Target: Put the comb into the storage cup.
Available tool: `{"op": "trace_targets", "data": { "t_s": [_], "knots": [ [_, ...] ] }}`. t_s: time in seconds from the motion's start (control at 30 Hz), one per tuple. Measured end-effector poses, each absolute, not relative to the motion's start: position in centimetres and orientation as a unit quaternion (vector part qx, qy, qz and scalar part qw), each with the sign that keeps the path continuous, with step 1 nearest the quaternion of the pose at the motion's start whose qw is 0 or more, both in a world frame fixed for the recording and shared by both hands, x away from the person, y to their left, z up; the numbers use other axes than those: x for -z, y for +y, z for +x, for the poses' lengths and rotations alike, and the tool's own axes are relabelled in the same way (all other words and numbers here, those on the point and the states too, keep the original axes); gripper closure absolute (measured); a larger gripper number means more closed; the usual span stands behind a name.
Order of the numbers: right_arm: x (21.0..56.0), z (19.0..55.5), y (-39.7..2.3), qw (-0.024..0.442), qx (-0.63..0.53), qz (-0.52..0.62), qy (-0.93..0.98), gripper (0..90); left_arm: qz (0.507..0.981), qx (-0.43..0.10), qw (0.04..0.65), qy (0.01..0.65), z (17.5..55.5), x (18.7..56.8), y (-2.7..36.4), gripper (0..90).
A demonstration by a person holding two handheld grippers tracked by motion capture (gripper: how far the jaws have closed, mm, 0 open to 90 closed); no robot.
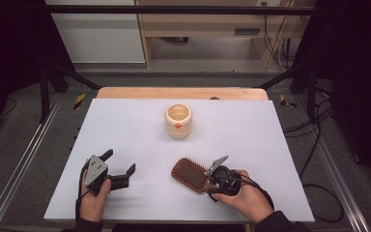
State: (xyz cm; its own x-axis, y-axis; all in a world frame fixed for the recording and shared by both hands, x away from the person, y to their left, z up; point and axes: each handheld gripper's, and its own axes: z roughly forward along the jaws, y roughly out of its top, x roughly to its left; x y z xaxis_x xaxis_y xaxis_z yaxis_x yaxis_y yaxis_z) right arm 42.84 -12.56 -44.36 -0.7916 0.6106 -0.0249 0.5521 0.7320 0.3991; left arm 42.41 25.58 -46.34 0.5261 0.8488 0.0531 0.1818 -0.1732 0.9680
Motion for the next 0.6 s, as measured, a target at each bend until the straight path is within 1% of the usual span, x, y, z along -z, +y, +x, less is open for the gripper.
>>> {"op": "trace_targets", "data": {
  "t_s": [0.23, 0.6],
  "knots": [
    [44.58, 43.31, -12.23, 0.058, -0.172, 0.313, 0.932, 52.9, 0.7, -0.316, 0.525, 0.368, 42.41, 46.37, 25.45, 2.5],
    [44.75, 43.71, -12.19, 0.044, -0.154, 0.311, 0.937, 61.2, 0.702, -0.314, 0.524, 0.366, 42.42, 46.44, 25.28, 2.5]
  ]
}}
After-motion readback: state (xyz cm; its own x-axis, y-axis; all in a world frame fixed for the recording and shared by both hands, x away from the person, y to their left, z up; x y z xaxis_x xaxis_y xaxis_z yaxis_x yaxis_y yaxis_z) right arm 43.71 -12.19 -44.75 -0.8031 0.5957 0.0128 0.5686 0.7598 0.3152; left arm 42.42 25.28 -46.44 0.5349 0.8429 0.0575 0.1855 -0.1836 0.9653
